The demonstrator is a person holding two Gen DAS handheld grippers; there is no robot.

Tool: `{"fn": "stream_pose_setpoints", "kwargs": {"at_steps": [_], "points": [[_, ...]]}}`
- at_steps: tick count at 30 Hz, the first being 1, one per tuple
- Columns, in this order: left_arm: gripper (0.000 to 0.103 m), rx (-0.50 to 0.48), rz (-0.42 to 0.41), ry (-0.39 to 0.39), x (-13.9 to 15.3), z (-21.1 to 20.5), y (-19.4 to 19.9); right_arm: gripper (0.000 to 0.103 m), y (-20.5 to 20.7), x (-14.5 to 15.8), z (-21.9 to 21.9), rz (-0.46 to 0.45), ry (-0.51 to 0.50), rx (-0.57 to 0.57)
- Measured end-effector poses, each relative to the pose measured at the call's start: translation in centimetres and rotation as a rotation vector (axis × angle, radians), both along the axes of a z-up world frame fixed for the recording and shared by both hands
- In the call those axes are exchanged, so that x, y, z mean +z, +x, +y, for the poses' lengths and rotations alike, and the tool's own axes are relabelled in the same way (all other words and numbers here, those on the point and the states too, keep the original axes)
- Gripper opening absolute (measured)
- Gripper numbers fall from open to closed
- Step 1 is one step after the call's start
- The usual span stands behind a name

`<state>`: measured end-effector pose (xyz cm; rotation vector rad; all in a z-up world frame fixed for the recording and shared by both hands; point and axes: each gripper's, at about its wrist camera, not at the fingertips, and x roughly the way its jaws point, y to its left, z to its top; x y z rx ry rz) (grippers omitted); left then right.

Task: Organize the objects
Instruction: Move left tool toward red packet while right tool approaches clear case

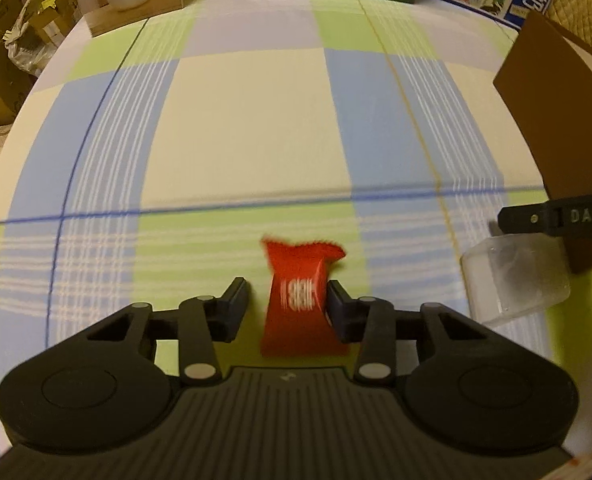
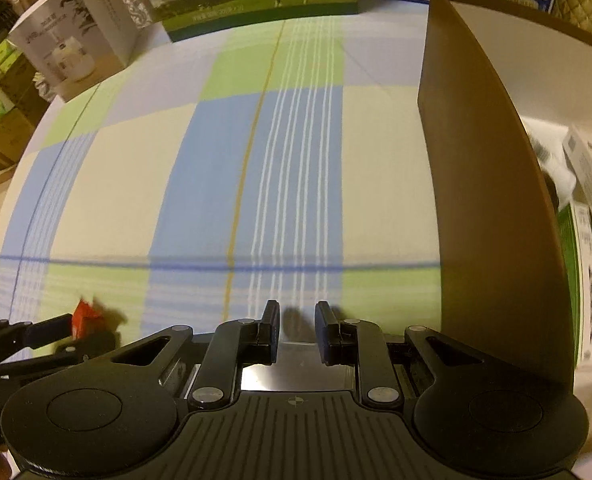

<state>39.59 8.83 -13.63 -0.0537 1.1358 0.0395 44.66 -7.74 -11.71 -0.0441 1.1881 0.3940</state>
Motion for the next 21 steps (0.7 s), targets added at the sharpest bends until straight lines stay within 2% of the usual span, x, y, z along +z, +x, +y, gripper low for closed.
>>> {"fn": "stream_pose_setpoints", "kwargs": {"at_steps": [10,14,16,18,19,20,21], "points": [[0.035,0.021,0.03,0.014,0.4,1.7,-5.9,0.018,-5.1,-0.2,-3.5,0.042,0.021,-0.007],[0.035,0.019,0.03,0.012,0.5,1.7,-7.6,0.018,-7.3,0.0,-5.5,0.062,0.074,-0.011],[0.035,0.021,0.03,0.007,0.6,1.7,-8.1,0.018,-8.2,0.5,-6.3,0.046,0.115,0.021],[0.035,0.028,0.032,0.001,0.7,1.8,-8.6,0.02,-9.3,1.3,-6.8,-0.009,0.151,0.075],[0.035,0.032,0.032,-0.002,0.7,1.9,-8.8,0.032,-9.9,1.8,-7.0,-0.032,0.173,0.124],[0.035,0.038,0.032,-0.004,0.8,2.0,-9.0,0.062,-10.3,2.1,-7.0,-0.042,0.189,0.168],[0.035,0.042,0.032,-0.004,0.8,2.0,-9.1,0.079,-10.6,2.4,-7.0,-0.048,0.201,0.205]]}}
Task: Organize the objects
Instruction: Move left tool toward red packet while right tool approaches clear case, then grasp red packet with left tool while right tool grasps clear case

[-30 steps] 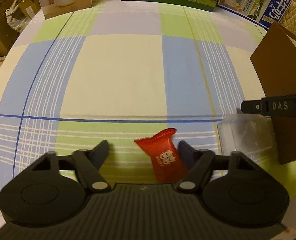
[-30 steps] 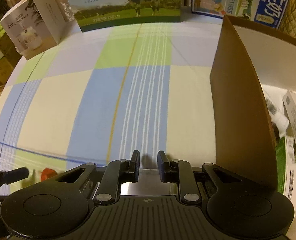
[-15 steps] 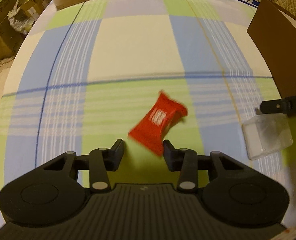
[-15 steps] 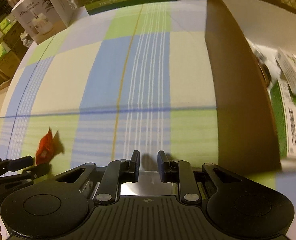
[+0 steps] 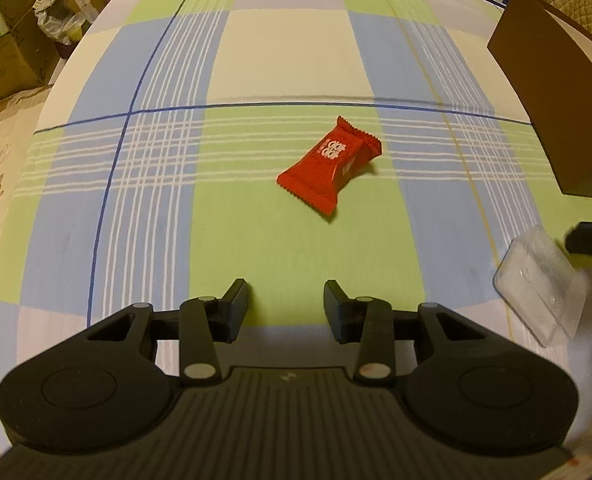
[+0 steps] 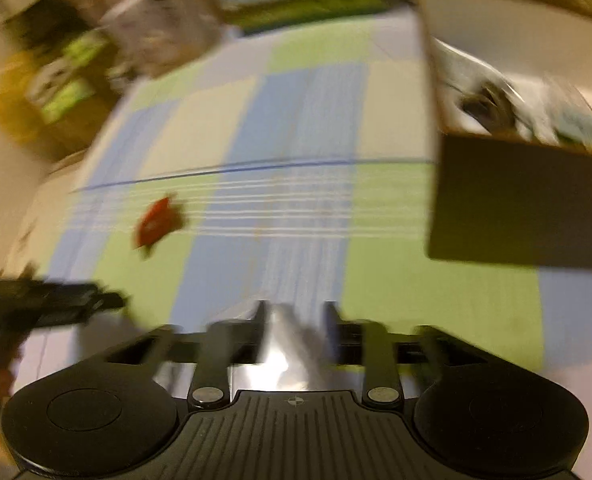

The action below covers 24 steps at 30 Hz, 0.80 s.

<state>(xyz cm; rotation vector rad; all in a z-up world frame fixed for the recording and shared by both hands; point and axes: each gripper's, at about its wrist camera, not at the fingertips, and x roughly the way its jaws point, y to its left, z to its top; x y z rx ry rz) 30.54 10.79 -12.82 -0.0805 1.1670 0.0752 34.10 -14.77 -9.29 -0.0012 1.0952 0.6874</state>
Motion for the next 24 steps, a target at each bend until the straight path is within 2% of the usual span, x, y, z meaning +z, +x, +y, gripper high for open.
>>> {"fn": "stream_pose_setpoints", "kwargs": {"at_steps": [1,6,12,20,24], "points": [[0.035,0.004,-0.001,0.001,0.1,0.0,-0.1,0.094,-0.4,0.3,0.1,-0.01,0.002,0.034],[0.037,0.02,-0.013,0.005,0.5,0.0,-1.0,0.094,-1.9,0.2,1.8,-0.055,-0.091,0.185],[0.041,0.031,-0.02,0.013,0.8,-0.2,-1.6,0.093,-3.1,-1.5,3.6,-0.086,-0.173,0.227],[0.042,0.024,-0.02,0.026,1.2,-0.8,-2.1,0.055,-2.6,-2.9,4.1,-0.087,-0.192,0.214],[0.042,-0.001,-0.032,0.034,1.4,-1.2,-2.0,0.055,-2.3,-3.1,3.5,-0.1,-0.2,0.172]]}}
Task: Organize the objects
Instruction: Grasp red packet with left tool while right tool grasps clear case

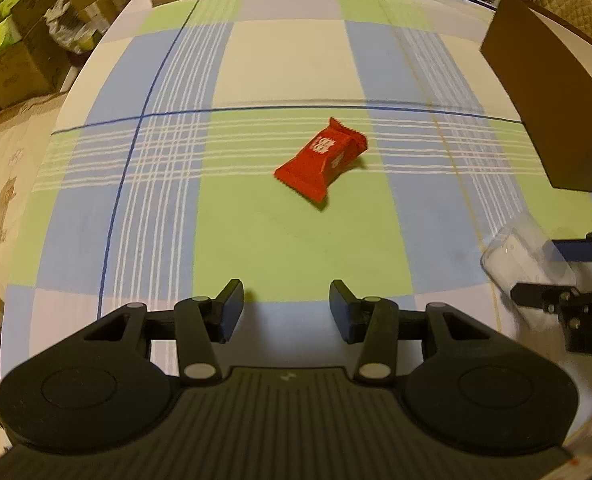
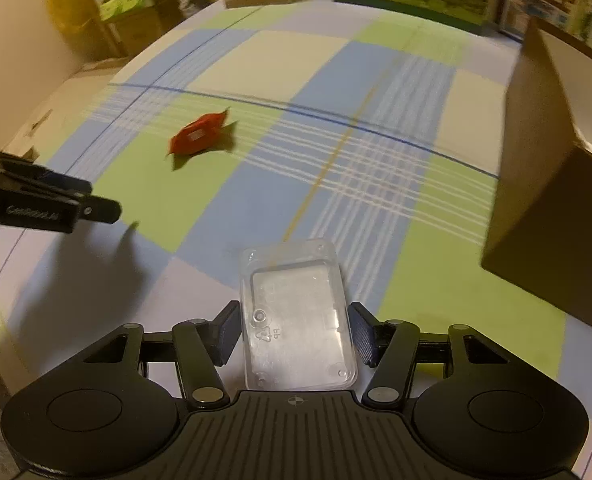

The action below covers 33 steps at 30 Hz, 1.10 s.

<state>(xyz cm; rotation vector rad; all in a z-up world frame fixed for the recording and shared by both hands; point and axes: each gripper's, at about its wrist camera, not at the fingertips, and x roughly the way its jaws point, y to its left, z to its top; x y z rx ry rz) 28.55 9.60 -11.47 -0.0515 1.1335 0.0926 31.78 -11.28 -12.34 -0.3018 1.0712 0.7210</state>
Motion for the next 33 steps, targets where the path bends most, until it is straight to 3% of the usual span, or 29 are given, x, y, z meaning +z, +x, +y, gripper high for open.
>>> {"fn": "stream_pose_setpoints", "kwargs": {"at_steps": [5,9,20,23,29,33], "points": [[0.048,-0.048,-0.02,0.008,0.1,-0.2,0.6,0.054,0.6,0.0,-1.4,-0.02,-0.018,-0.07],[0.061,-0.12,-0.054,0.028,0.4,-0.2,1.7,0.054,1.0,0.1,-2.9,-0.024,-0.02,-0.131],[0.062,-0.35,-0.097,0.074,-1.3,-0.2,7.6,0.054,1.5,0.4,-6.1,-0.03,-0.034,-0.29],[0.061,-0.374,-0.087,0.072,-2.0,-0.2,8.7,0.054,1.5,0.5,-7.0,-0.034,-0.044,-0.338],[0.049,-0.388,-0.062,0.029,-2.9,-0.1,9.9,0.055,1.6,0.7,-8.8,-0.028,-0.037,-0.428],[0.033,-0.362,-0.062,-0.023,-2.9,0.0,9.9,0.055,1.6,0.8,-9.4,-0.025,-0.028,-0.454]]}}
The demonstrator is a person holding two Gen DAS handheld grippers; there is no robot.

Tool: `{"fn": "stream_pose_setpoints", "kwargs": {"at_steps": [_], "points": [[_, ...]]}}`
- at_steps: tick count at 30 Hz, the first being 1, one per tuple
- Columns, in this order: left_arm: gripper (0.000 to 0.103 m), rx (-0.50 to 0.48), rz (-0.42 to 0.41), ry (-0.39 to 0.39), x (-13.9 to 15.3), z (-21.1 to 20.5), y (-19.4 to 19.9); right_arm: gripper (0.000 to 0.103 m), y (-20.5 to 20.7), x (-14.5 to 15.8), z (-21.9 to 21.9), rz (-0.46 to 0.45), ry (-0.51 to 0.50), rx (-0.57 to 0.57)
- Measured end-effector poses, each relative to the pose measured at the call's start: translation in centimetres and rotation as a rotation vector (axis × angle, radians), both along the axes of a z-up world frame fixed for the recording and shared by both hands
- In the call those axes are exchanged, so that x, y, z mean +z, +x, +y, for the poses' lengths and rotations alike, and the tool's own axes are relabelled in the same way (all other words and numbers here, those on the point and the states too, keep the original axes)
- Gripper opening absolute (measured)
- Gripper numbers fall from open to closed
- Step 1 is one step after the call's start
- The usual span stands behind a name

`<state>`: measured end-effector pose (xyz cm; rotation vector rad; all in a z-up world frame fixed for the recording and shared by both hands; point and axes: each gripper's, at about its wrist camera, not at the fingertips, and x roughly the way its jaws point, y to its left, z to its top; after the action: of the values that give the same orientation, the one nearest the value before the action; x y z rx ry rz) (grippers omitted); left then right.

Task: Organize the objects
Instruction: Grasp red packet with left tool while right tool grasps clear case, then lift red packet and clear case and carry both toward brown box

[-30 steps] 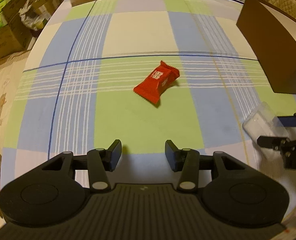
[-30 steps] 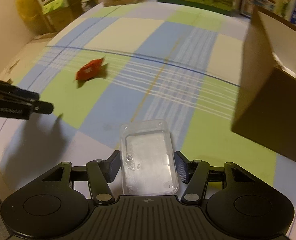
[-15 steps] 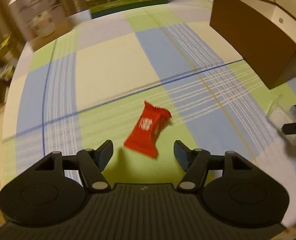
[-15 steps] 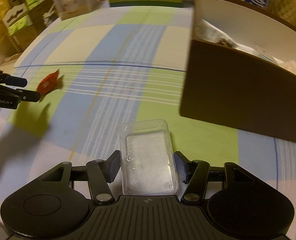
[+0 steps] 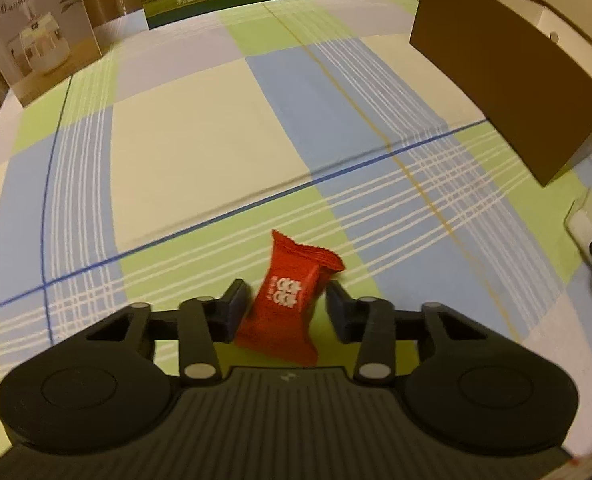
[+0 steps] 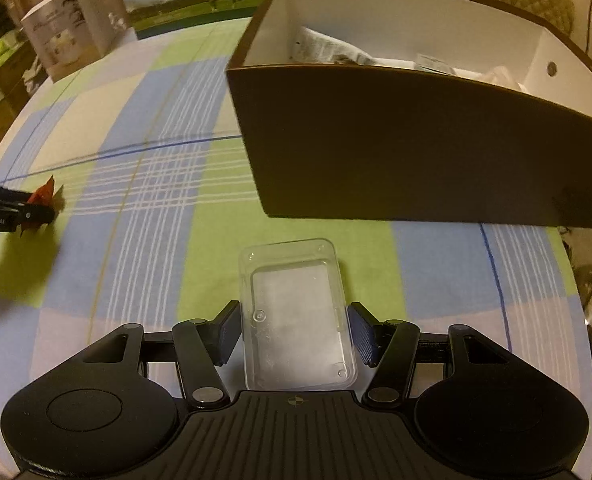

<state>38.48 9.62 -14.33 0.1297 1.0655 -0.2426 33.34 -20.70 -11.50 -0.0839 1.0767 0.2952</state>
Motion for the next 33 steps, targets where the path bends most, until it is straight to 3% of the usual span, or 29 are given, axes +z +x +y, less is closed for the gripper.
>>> {"fn": "stream_pose_setpoints", "kwargs": {"at_steps": [1,8,19,25,33], "points": [[0.026,0.005,-0.002,-0.008,0.1,0.0,-0.1,0.055,0.0,0.0,0.0,-0.001,-0.002,-0.001],[0.026,0.026,0.029,-0.052,0.4,-1.7,-1.9,0.055,-0.3,0.1,0.0,-0.009,-0.01,-0.001],[0.026,0.028,0.135,-0.124,1.0,-8.1,-7.6,0.055,-1.9,0.2,-0.5,-0.004,-0.018,0.023],[0.026,0.008,0.137,-0.093,1.1,-11.1,-8.5,0.055,-3.0,-0.5,-0.9,0.042,-0.013,0.057],[0.027,0.021,0.129,-0.051,1.1,-12.8,-7.9,0.055,-2.1,-0.1,-1.3,0.026,0.021,0.052]]}}
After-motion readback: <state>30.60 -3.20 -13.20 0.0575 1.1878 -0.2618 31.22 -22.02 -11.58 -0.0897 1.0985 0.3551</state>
